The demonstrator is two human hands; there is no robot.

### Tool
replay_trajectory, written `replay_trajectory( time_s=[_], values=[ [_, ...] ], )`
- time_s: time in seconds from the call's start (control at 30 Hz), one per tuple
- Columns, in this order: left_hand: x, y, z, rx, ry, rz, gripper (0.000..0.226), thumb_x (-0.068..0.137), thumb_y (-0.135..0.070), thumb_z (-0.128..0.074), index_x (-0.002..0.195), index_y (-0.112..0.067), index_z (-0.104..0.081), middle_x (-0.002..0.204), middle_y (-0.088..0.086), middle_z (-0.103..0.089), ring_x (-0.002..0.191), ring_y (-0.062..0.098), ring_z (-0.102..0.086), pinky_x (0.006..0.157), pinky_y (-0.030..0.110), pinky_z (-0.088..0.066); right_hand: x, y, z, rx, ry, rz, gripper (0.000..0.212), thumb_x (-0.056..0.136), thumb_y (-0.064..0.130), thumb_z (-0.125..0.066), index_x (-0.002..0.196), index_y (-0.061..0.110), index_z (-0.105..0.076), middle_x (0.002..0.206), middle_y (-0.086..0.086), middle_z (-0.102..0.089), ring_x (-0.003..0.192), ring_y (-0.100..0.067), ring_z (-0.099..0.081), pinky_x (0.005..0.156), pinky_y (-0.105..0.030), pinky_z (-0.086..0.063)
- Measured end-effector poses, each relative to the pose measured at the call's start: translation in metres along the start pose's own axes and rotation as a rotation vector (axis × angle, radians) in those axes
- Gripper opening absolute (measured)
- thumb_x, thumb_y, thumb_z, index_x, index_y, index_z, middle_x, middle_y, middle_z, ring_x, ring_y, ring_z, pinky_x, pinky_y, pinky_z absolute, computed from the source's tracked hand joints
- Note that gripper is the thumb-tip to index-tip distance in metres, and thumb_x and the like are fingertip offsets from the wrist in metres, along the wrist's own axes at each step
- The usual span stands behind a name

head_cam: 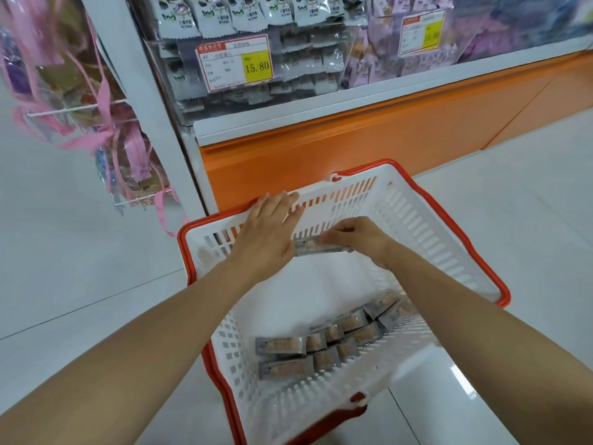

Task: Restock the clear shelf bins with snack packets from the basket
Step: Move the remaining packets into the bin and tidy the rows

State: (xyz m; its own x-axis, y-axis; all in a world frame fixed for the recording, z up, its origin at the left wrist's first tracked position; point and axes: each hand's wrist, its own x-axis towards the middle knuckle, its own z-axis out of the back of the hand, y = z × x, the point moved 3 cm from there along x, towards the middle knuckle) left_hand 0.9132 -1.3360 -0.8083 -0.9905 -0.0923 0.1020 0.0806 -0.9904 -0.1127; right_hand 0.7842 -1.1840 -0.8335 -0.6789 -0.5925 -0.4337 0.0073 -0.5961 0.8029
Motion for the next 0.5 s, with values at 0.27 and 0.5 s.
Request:
replay_trajectory(
  time_s=[0.27, 0.5],
  values=[
    [0.008, 0.0, 0.02, -0.417, -0.018, 0.15, 0.029, 0.094, -0.037, -0.061, 0.118, -0.021, -0.058, 0.106, -0.003, -0.065, 0.088, 0.012, -0.056, 0.07, 0.023, -0.042, -0.019, 0.048, 0.013, 0.269, -0.007, 0.144, 0.051, 0.088, 0.048, -0.064, 0.105, 0.0, -0.068, 0.084, -0.017, -0.059, 0.069, -0.015, -0.053, 0.069, -0.028, -0.045],
    [0.015, 0.005, 0.02, -1.231, 0.057, 0.537, 0.039, 0.097, -0.036, -0.058, 0.128, -0.013, -0.054, 0.114, 0.001, -0.068, 0.103, 0.022, -0.066, 0.096, 0.046, -0.053, -0.028, 0.051, 0.008, 0.176, -0.004, 0.243, 0.038, 0.086, 0.028, -0.072, 0.12, 0.019, -0.06, 0.104, -0.002, -0.07, 0.092, -0.016, -0.067, 0.084, -0.031, -0.052]
  ],
)
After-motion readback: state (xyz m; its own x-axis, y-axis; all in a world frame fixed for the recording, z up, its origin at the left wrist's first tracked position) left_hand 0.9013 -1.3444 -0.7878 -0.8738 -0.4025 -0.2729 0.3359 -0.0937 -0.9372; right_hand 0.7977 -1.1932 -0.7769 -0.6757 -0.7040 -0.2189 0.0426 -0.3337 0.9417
